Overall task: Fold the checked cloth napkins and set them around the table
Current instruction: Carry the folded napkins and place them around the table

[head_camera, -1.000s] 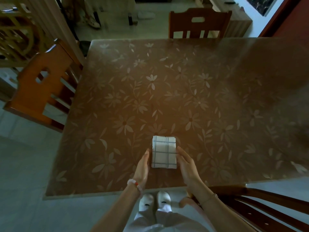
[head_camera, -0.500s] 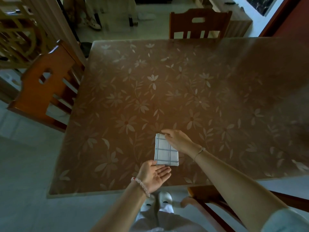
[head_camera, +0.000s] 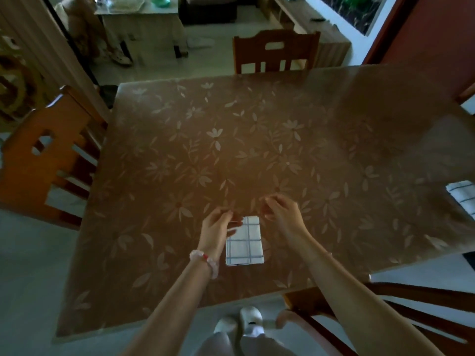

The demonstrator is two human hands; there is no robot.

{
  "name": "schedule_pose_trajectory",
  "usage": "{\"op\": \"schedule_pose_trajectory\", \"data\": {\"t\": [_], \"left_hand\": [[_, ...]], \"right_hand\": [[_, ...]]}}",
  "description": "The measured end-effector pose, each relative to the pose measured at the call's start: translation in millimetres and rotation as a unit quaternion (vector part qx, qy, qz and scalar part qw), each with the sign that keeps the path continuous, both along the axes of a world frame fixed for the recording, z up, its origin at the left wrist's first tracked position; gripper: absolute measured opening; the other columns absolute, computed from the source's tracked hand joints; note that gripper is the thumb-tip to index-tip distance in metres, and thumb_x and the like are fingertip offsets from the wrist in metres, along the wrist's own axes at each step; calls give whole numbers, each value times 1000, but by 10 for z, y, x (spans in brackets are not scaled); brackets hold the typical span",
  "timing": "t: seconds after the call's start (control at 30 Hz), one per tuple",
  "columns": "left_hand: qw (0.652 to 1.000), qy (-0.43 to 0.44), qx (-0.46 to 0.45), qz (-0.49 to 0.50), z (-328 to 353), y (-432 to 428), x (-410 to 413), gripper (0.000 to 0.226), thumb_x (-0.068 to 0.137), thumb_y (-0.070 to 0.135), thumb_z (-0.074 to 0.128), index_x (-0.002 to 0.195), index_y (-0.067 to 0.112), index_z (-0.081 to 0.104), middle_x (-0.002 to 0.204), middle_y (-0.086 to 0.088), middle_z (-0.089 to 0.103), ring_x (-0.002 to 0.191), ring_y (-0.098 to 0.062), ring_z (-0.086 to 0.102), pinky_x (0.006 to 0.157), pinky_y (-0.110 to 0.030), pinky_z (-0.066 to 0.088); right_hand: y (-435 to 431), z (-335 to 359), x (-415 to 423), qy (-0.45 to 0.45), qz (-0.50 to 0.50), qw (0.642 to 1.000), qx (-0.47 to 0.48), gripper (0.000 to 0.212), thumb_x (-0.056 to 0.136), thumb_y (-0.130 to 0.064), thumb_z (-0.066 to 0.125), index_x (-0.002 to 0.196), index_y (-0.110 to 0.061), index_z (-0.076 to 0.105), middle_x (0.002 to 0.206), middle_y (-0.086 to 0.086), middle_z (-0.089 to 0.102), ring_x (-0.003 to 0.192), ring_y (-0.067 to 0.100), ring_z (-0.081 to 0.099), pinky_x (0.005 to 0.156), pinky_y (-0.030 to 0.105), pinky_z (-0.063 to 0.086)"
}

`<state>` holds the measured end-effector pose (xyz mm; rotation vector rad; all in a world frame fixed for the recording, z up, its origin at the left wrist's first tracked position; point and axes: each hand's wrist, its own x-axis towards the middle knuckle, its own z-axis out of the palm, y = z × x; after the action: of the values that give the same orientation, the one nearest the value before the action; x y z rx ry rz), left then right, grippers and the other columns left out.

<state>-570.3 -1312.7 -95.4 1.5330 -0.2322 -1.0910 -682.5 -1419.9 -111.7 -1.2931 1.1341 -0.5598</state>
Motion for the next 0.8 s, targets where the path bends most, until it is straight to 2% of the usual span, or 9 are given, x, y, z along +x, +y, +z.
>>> {"op": "schedule_pose_trajectory", "data": {"t": [0.07,0.13,0.23,0.37,0.6,0.73,0.8], "left_hand": [[998,-58,-30,-23,69,-105,56,18,94,10,47,86,5,63,83,-8,65,74,-16,63,69,-26,51],[993,-86,-51,-55,108,-162,107,21,94,11,48,79,8,63,76,-5,64,71,-15,60,67,-25,51],[980,-126,-89,-128,173,-219,189,22,94,12,48,77,7,62,72,-4,61,71,-16,58,71,-29,50],[946,-168,-149,-233,342,-278,274,25,95,10,46,76,9,63,69,-5,60,69,-15,59,68,-26,50],[907,-123,-196,-352,687,-497,-221,25,94,9,46,76,13,63,70,-1,63,70,-14,60,69,-25,49],[868,-107,-224,-430,797,-568,-846,23,94,10,46,77,13,62,67,3,64,63,-7,62,66,-22,50],[846,-91,-239,-468,855,-560,-1203,24,94,9,46,77,11,61,62,7,64,60,-6,62,62,-20,50]], "right_hand": [[63,80,-78,-34,-49,998,14,20,94,-13,51,79,-12,65,73,0,66,71,13,61,67,23,50],[154,154,-150,-68,-97,993,29,22,95,-14,48,79,-8,63,71,3,64,68,14,59,70,26,49],[315,273,-229,-96,-167,981,28,26,96,-16,45,77,-9,62,67,2,64,67,14,60,78,31,50],[556,441,-334,-136,-270,953,3,25,96,-15,45,80,-6,62,70,4,65,69,15,63,79,32,52],[1015,759,-854,-187,-411,891,-40,22,95,-15,48,79,-10,63,70,0,65,67,12,62,69,24,51],[1256,912,-1347,-191,-483,851,-76,19,93,-15,50,81,-9,64,77,5,65,75,16,62,77,30,51],[1383,965,-1606,-188,-524,825,-94,20,94,-16,48,82,-9,63,77,6,65,74,16,63,74,28,52]]}}
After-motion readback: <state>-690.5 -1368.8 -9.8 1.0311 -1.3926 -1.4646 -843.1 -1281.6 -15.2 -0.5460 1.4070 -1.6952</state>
